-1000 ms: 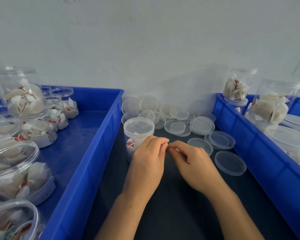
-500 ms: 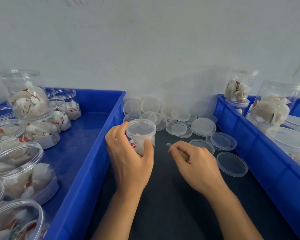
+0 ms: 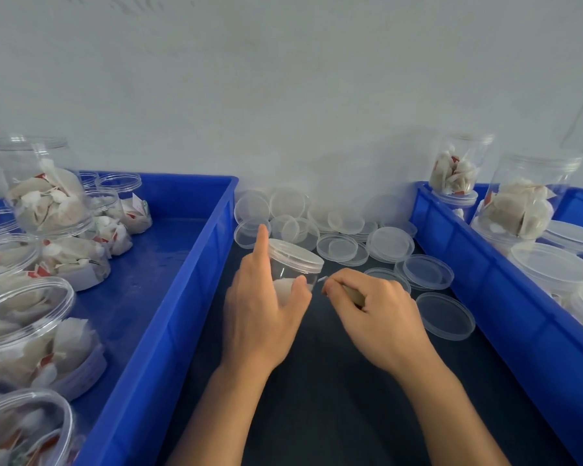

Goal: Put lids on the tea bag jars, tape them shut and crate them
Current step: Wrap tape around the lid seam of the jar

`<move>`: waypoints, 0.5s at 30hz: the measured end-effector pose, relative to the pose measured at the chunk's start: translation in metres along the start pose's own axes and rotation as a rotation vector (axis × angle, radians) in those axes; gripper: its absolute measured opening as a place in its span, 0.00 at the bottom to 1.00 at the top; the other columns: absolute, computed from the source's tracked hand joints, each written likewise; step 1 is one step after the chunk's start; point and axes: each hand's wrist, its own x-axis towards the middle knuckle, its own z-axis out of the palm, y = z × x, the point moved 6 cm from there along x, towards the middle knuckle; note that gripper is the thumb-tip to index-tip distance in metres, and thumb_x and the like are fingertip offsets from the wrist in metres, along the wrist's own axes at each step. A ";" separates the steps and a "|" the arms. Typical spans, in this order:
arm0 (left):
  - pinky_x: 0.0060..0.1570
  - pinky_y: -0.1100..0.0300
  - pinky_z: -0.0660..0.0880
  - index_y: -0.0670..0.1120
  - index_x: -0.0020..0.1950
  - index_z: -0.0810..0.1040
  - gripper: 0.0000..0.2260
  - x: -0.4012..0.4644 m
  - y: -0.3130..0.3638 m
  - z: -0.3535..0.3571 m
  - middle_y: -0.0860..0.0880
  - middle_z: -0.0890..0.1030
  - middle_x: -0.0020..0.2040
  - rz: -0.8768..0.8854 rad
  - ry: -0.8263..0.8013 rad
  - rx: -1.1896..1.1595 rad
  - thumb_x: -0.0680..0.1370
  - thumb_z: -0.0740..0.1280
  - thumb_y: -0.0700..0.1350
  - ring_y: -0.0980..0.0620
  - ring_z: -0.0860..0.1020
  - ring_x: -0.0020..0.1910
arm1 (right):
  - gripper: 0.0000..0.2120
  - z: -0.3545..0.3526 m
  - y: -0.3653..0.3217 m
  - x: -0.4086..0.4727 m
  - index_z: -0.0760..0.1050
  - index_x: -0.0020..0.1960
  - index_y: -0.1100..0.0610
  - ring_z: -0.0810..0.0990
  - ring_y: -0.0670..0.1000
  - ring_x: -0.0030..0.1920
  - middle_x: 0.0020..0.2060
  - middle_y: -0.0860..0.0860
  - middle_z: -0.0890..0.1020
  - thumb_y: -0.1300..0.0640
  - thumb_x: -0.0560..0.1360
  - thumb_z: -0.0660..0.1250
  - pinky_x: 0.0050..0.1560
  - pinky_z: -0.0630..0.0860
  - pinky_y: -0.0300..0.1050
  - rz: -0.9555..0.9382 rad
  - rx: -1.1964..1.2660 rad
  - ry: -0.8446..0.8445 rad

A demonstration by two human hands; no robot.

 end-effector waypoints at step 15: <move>0.59 0.45 0.78 0.61 0.85 0.49 0.41 -0.002 0.009 0.002 0.59 0.73 0.64 0.086 -0.128 0.140 0.76 0.64 0.66 0.57 0.74 0.63 | 0.17 -0.002 0.001 0.000 0.79 0.49 0.42 0.77 0.51 0.37 0.32 0.42 0.79 0.35 0.82 0.57 0.41 0.75 0.49 0.015 -0.021 -0.007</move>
